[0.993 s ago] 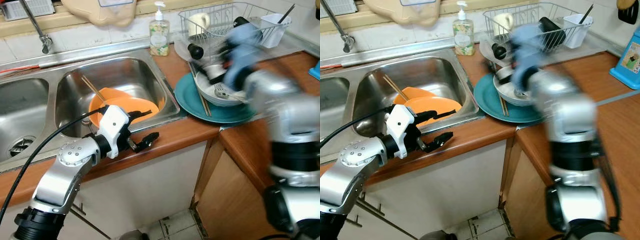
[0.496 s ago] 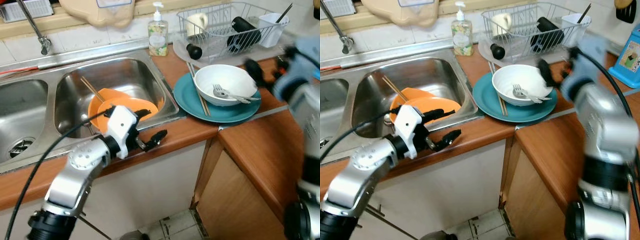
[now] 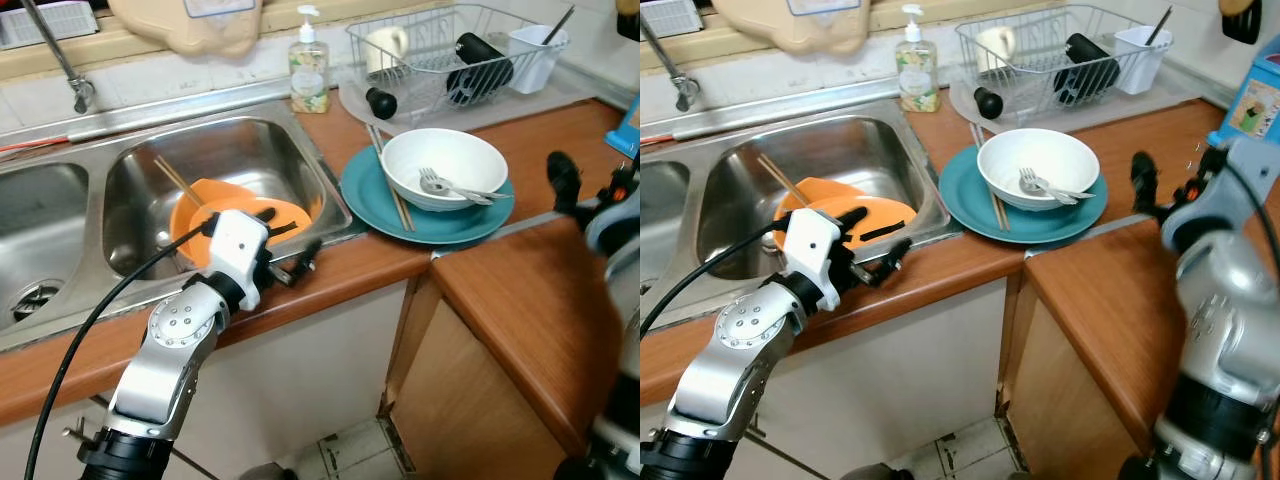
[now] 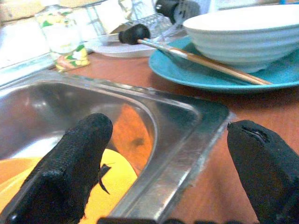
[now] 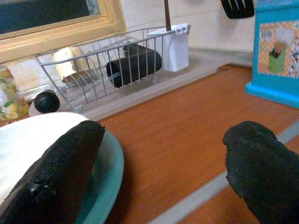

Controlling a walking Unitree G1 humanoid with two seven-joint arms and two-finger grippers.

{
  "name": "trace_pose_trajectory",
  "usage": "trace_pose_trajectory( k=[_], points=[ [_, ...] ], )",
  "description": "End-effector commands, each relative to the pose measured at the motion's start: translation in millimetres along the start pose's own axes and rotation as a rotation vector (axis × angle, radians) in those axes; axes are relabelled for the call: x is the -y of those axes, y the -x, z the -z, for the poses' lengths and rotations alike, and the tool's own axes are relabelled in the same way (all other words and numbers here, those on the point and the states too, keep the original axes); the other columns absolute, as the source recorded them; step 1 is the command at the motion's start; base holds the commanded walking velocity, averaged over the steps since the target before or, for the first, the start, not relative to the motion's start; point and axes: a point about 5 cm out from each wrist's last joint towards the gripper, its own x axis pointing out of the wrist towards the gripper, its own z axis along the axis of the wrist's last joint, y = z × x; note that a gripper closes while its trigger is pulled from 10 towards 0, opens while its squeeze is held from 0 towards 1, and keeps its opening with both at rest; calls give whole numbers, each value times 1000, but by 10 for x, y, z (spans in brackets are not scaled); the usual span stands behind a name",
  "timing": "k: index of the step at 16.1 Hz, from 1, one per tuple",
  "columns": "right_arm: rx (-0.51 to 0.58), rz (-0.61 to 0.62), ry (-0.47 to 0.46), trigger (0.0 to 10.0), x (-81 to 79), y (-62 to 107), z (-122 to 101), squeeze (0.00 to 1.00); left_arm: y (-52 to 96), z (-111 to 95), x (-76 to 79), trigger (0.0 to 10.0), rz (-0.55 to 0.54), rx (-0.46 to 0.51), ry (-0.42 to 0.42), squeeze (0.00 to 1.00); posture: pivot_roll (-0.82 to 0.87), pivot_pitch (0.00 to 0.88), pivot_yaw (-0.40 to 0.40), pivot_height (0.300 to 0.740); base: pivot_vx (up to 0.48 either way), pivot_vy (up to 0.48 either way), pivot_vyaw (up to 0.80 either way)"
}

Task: Kitchen organization

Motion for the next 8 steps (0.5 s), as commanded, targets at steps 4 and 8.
trace_pose_trajectory(
  k=[4,8],
  points=[
    [38,-300,-74,10000,-233,203,-19,0,0,-36,53,10000,45,28,17,196,-138,0,91,740,0,0,0],
    [-10,-378,11,10000,-300,262,66,0,39,-47,-21,10000,49,25,7,196,-129,0,75,740,0,0,0]
  ],
)
